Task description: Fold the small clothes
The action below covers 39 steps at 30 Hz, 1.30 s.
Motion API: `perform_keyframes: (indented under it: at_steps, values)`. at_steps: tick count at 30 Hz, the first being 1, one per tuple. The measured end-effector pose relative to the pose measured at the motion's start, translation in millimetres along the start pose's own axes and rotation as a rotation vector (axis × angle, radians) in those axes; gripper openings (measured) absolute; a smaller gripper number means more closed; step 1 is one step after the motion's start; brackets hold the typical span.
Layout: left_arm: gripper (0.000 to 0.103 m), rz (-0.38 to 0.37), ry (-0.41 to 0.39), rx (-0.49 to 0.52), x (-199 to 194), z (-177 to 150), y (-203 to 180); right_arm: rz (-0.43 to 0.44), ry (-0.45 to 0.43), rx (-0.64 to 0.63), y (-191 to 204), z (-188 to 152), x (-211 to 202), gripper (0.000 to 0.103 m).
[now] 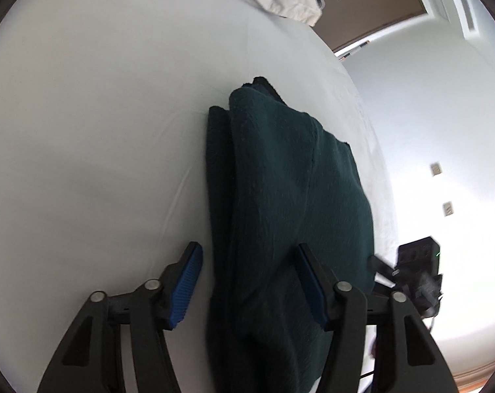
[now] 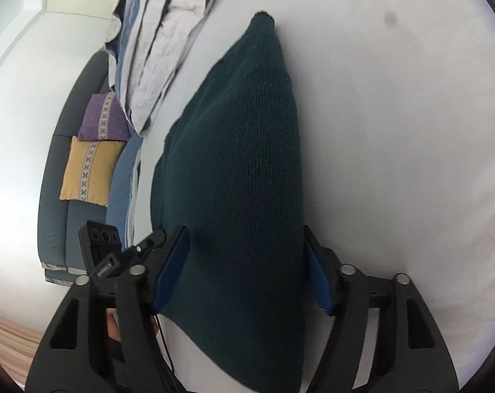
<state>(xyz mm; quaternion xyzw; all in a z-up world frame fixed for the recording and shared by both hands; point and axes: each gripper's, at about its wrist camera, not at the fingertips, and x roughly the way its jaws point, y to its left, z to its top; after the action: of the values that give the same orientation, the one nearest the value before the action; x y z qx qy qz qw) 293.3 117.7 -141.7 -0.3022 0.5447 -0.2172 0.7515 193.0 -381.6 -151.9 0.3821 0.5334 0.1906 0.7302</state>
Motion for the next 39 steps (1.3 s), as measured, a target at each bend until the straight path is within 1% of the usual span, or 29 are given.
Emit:
perform_keyframes:
  at_steps: [2,3,6,7,9,13,16,17,19,23,25,26,29,33,37,39]
  values:
    - [0.043,-0.024,0.040,-0.036,9,5,5,-0.007,0.004,-0.007,3,1,7,0.055]
    - [0.038,-0.026,0.047,-0.043,11,6,5,-0.010,0.004,-0.007,5,2,9,0.052]
    - [0.031,0.006,0.052,-0.023,13,5,-5,-0.033,-0.008,-0.014,9,1,12,0.043]
    - [0.030,0.016,0.050,-0.013,15,6,-10,-0.043,-0.016,-0.026,12,0,10,0.038]
    - [0.027,0.035,0.039,-0.003,12,4,-17,-0.067,-0.032,-0.052,21,-4,5,0.035]
    - [0.025,0.017,0.023,-0.012,-5,-4,-27,-0.084,-0.065,-0.086,45,-17,-18,0.033]
    - [0.025,0.025,0.014,0.055,-28,-25,-51,-0.072,-0.077,-0.113,60,-32,-42,0.033]
    - [0.026,0.021,0.005,0.088,-40,-38,-63,-0.061,-0.086,-0.121,65,-41,-54,0.033]
    - [0.026,0.004,-0.006,0.120,-57,-59,-77,-0.041,-0.104,-0.138,73,-58,-75,0.033]
    - [0.026,-0.014,-0.008,0.167,-77,-103,-97,-0.010,-0.139,-0.170,79,-106,-116,0.033]
    - [0.026,-0.007,-0.006,0.199,-82,-123,-106,-0.003,-0.163,-0.190,79,-135,-135,0.033]
    - [0.026,0.000,-0.005,0.224,-84,-138,-114,0.001,-0.175,-0.195,78,-148,-143,0.033]
    - [0.026,0.000,0.002,0.248,-84,-165,-126,0.016,-0.195,-0.191,69,-179,-162,0.033]
    - [0.026,-0.020,0.011,0.246,-80,-188,-132,0.023,-0.209,-0.167,49,-209,-182,0.033]
    - [0.026,0.000,0.012,0.273,-69,-204,-135,0.040,-0.229,-0.147,23,-227,-189,0.033]
    - [0.026,0.025,0.034,0.279,-59,-208,-120,0.051,-0.218,-0.103,4,-232,-182,0.033]
